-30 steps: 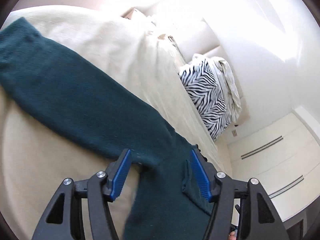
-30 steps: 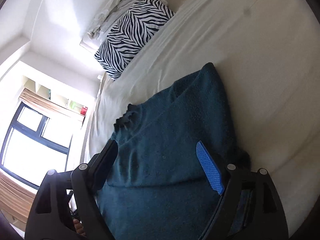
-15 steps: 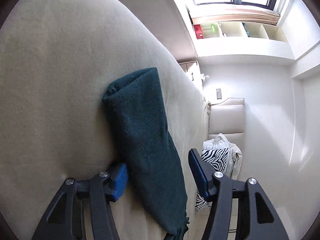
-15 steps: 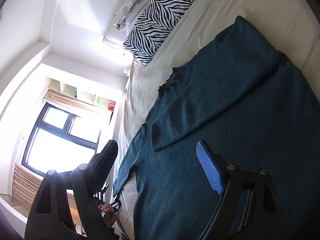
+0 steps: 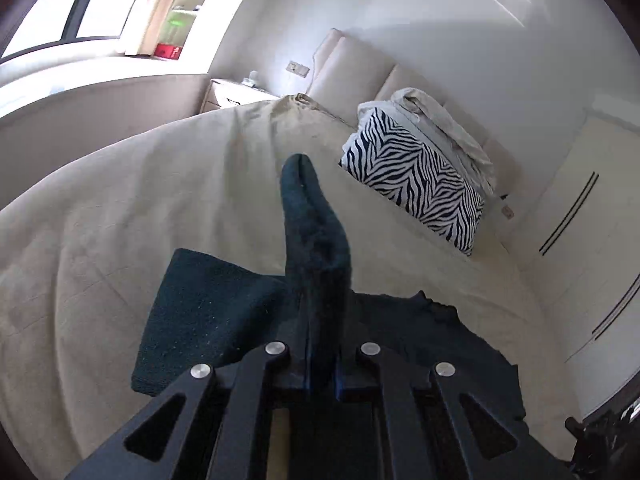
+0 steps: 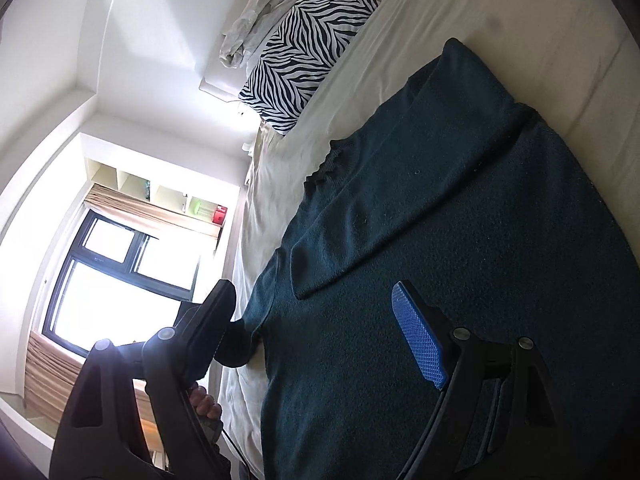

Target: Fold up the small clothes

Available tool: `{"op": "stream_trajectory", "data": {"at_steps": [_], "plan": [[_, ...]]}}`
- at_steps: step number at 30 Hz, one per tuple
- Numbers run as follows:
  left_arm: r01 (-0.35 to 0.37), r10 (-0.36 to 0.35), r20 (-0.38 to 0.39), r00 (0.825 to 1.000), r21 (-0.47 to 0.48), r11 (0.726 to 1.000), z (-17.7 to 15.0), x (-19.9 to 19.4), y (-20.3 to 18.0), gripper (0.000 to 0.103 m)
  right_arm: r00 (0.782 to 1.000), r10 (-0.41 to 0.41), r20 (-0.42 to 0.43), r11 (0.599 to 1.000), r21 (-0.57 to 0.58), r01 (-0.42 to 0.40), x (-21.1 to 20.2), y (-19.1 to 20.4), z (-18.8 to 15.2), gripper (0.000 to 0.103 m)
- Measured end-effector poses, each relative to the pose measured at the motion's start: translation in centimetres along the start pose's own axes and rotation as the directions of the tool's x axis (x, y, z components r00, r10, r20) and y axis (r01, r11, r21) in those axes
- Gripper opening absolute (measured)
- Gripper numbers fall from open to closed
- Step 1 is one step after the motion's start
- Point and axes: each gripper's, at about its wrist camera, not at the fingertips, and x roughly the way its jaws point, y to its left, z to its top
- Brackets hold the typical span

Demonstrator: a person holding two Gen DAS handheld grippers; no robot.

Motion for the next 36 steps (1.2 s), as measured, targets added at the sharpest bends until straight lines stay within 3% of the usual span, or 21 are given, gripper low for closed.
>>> {"op": "stream_trajectory", "data": {"at_steps": [2,4,7,9,12,16,20,21,22,24,25,29,32,36], "plan": [[-0.003,0.014,-0.056,0.998,0.201,0.980,-3.5,2.6,-6.3,0.008,1.000,-0.006,-0.020,1.000,0.018,0.007,0.8,-0.6,-0.1,0.081],[0.003,0.038,-0.123,0.992,0.314,0.949,-7.2,4.9,-9.9,0.008,0.998,-0.017,-0.054,0.999,0.038,0.019,1.9,-1.1,-0.1,0.081],[0.012,0.063,-0.189,0.980,0.372,0.928,-12.0,6.4,-10.1,0.011,0.994,-0.014,-0.109,0.998,0.056,0.021,4.3,-1.2,0.1,0.081],[-0.001,0.084,-0.187,0.979,0.406,0.914,-13.0,6.1,-9.4,0.013,0.986,0.010,-0.166,0.998,0.062,0.000,6.7,-0.8,0.2,0.081],[-0.003,0.073,-0.166,0.983,0.388,0.921,-12.8,4.8,-8.5,0.017,0.966,0.041,-0.256,0.996,0.083,-0.021,11.1,0.0,0.2,0.081],[-0.003,0.078,-0.193,0.978,0.360,0.933,-13.0,5.1,-7.9,0.024,0.936,0.056,-0.348,0.987,0.159,0.000,16.0,0.7,-0.4,0.081],[-0.003,0.078,-0.191,0.979,0.366,0.931,-13.2,4.7,-8.1,0.024,0.908,0.051,-0.415,0.994,0.108,-0.007,18.8,2.8,-1.4,0.079],[0.002,0.072,-0.194,0.978,0.359,0.933,-13.1,4.9,-7.9,0.025,0.901,0.040,-0.433,0.996,0.091,0.000,19.5,3.2,-1.6,0.070],[0.009,0.064,-0.197,0.978,0.348,0.937,-13.1,4.8,-7.7,0.026,0.892,0.025,-0.452,0.997,0.073,0.009,20.2,3.5,-1.8,0.047],[0.020,0.046,-0.199,0.979,0.316,0.948,-12.8,4.5,-7.1,0.032,0.874,-0.024,-0.485,0.999,0.027,0.043,21.1,3.8,-2.1,0.016],[0.036,0.026,-0.205,0.978,0.290,0.956,-12.6,4.2,-6.6,0.037,0.874,-0.048,-0.484,0.999,-0.006,0.051,21.1,4.2,-2.2,0.008],[0.093,-0.065,-0.168,0.984,0.167,0.982,-12.2,1.8,-4.3,0.057,0.887,-0.117,-0.447,0.979,-0.204,0.026,19.3,8.3,-1.5,0.007],[0.105,-0.088,-0.144,0.986,0.114,0.988,-12.3,0.7,-3.2,0.057,0.907,-0.157,-0.391,0.924,-0.382,-0.004,17.4,13.0,-0.3,0.007],[0.110,-0.096,-0.150,0.984,0.093,0.990,-13.1,0.1,-2.6,0.057,0.931,-0.166,-0.324,0.877,-0.481,-0.011,15.6,16.3,2.9,0.007]]}}
